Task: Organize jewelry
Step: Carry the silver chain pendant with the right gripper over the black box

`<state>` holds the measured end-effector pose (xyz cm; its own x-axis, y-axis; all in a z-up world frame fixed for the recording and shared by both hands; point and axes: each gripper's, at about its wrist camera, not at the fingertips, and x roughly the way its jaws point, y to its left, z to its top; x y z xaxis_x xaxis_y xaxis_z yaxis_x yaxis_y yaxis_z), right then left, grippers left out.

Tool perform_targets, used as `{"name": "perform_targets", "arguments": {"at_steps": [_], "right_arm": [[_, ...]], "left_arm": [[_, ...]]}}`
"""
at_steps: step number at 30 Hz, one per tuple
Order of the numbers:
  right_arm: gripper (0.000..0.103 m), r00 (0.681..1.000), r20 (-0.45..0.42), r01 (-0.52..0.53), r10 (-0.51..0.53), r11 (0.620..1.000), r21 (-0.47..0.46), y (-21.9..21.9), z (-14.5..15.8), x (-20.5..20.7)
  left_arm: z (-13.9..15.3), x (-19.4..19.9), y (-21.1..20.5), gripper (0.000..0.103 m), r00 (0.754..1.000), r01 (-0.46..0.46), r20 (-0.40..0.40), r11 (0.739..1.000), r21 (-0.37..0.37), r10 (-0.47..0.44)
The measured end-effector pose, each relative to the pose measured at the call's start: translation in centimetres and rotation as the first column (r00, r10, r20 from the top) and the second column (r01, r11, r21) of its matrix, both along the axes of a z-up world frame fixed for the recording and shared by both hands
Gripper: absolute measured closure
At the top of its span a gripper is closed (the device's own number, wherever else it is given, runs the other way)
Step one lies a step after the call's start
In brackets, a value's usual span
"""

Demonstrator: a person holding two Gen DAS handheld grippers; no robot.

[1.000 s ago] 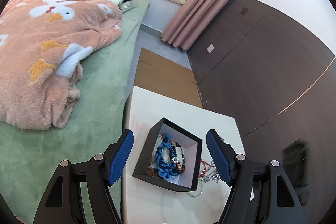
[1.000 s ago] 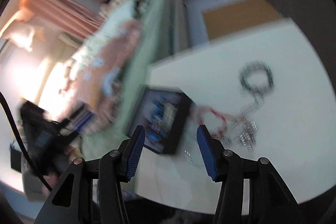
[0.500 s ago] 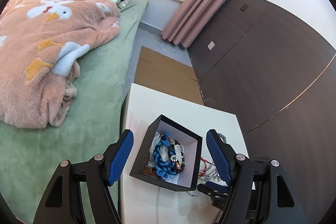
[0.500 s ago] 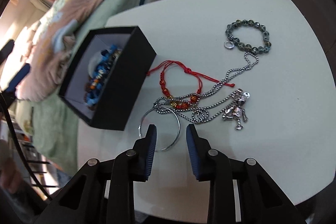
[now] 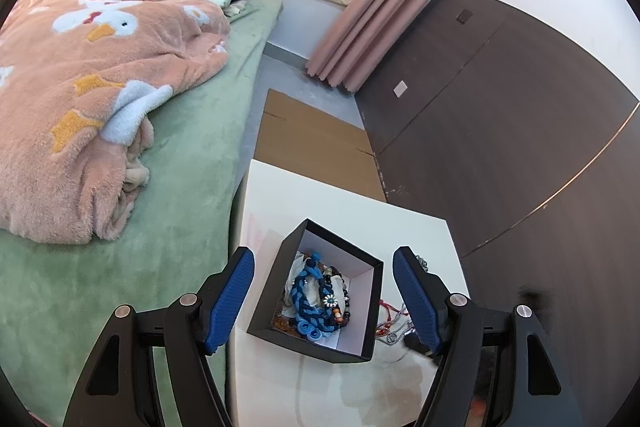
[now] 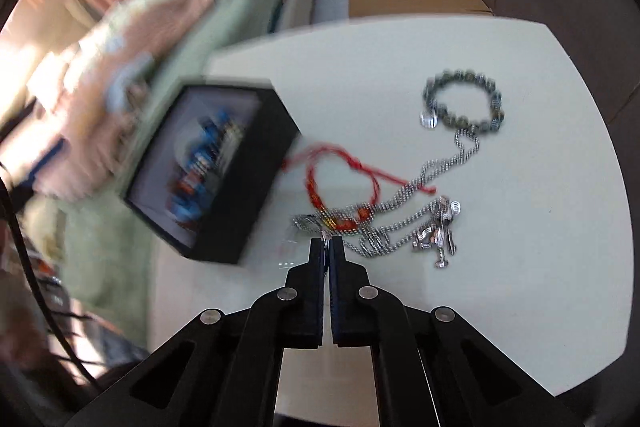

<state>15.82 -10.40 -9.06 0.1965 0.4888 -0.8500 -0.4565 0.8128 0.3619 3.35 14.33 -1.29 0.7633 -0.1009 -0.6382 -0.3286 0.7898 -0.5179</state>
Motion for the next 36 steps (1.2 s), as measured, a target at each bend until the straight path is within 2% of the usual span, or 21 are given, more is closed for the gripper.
{"name": "perform_targets", "arguments": {"at_steps": [6, 18, 24, 36], "right_arm": [[0.1, 0.999, -0.005, 0.039, -0.039, 0.971, 0.238, -2.0, 4.1, 0.4], [0.1, 0.998, 0.006, 0.053, -0.064, 0.862, 0.505, -3.8, 11.1, -0.2], [0.1, 0.996, 0.035, 0.054, -0.088, 0.828, 0.558, -5.2, 14.5, -0.5], [0.1, 0.989, 0.111, 0.017, -0.094, 0.833, 0.553, -4.1, 19.5, -1.2]], "left_arm": [[0.0, 0.1, -0.1, 0.03, 1.0, 0.004, -0.005, 1.0, -0.001, -0.004], [0.0, 0.3, -0.1, 0.03, 1.0, 0.005, 0.001, 1.0, -0.005, -0.005], [0.1, 0.4, -0.1, 0.03, 1.0, 0.008, 0.007, 1.0, -0.015, -0.008], [0.5, -0.3, 0.9, 0.03, 0.999, -0.012, 0.037, 0.998, -0.055, 0.014]]}}
